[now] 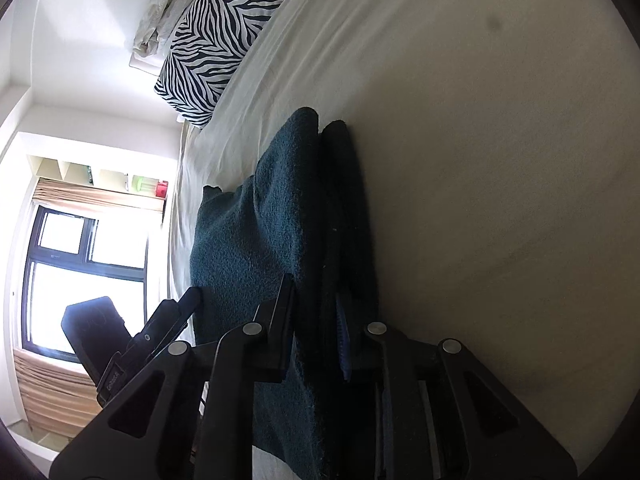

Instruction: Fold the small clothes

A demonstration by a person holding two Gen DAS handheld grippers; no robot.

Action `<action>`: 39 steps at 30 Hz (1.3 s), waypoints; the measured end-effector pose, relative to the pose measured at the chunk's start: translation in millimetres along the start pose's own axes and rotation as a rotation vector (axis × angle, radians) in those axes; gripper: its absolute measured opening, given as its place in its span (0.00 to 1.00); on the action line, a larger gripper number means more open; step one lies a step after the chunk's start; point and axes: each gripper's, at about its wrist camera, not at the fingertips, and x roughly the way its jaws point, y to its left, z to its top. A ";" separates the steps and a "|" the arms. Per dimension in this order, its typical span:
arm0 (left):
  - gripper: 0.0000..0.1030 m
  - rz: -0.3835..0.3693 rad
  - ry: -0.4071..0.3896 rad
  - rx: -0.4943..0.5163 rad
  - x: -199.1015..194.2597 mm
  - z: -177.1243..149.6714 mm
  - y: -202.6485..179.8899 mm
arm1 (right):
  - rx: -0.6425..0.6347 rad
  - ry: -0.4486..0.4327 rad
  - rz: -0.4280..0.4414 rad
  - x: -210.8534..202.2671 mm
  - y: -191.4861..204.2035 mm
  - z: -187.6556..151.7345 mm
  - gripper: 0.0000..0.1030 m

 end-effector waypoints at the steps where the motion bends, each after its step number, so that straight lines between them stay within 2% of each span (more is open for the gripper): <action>1: 0.52 0.004 0.015 0.002 7.3 2.0 3.7 | -0.004 -0.019 -0.029 -7.3 5.7 1.9 0.18; 3: 0.50 -0.005 0.057 -0.013 24.1 2.8 13.7 | -0.023 -0.080 -0.023 -20.1 20.1 10.4 0.18; 4: 0.46 -0.012 0.062 -0.027 27.8 1.6 18.1 | -0.029 -0.100 0.013 -24.2 28.3 15.3 0.18; 5: 0.37 -0.003 0.062 -0.041 29.9 2.2 21.6 | -0.034 -0.106 0.052 -23.5 36.8 21.5 0.18; 8: 0.21 0.020 0.082 -0.072 34.8 3.4 30.8 | -0.060 -0.077 0.085 -0.7 62.0 39.8 0.18; 11: 0.12 0.016 0.103 -0.111 39.1 4.0 42.2 | -0.035 -0.007 0.079 43.6 65.5 55.4 0.18; 13: 0.12 0.039 0.116 -0.087 39.7 5.5 39.0 | -0.009 0.011 0.003 73.4 57.1 63.4 0.17; 14: 0.12 0.065 0.118 -0.063 41.1 5.4 34.4 | -0.012 0.002 0.005 83.4 51.2 65.7 0.16; 16: 0.12 0.109 0.111 -0.025 43.5 3.6 25.7 | 0.007 -0.041 0.038 88.9 39.0 68.0 0.03; 17: 0.12 0.123 0.108 -0.013 44.1 3.0 23.1 | 0.023 -0.042 0.046 88.1 36.1 68.3 0.02; 18: 0.12 0.136 0.106 0.001 45.0 3.0 19.5 | 0.027 -0.042 0.053 87.9 34.9 69.1 0.02; 20: 0.12 0.162 0.103 0.030 45.7 2.2 14.8 | 0.009 -0.056 0.008 78.9 40.3 67.4 0.03; 21: 0.12 0.175 0.101 0.044 46.0 1.7 13.4 | -0.001 -0.060 0.013 69.9 42.5 62.1 0.10; 24: 0.12 0.206 0.094 0.072 46.8 -0.1 9.1 | -0.051 -0.048 0.096 48.6 56.5 44.5 0.10; 25: 0.12 0.215 0.093 0.079 48.0 0.8 8.0 | -0.068 -0.031 0.096 45.3 58.3 37.3 0.10; 28: 0.12 0.239 0.093 0.097 51.6 1.2 3.8 | -0.091 0.020 -0.016 60.9 49.8 28.8 0.09; 31: 0.12 0.252 0.095 0.108 53.3 0.5 0.5 | -0.047 -0.005 0.047 65.4 28.4 32.1 0.00; 33: 0.12 0.255 0.094 0.116 53.6 0.4 -0.2 | -0.031 -0.020 0.050 58.1 28.9 30.1 0.00; 34: 0.12 0.256 0.093 0.118 53.5 0.6 0.4 | -0.055 -0.030 0.029 53.4 33.9 26.9 0.06; 35: 0.12 0.256 0.091 0.118 53.6 0.6 0.6 | -0.070 -0.037 0.018 48.3 39.1 23.1 0.06; 39: 0.12 0.252 0.086 0.119 52.5 -0.9 1.2 | -0.116 -0.046 0.075 21.9 50.5 -2.5 0.07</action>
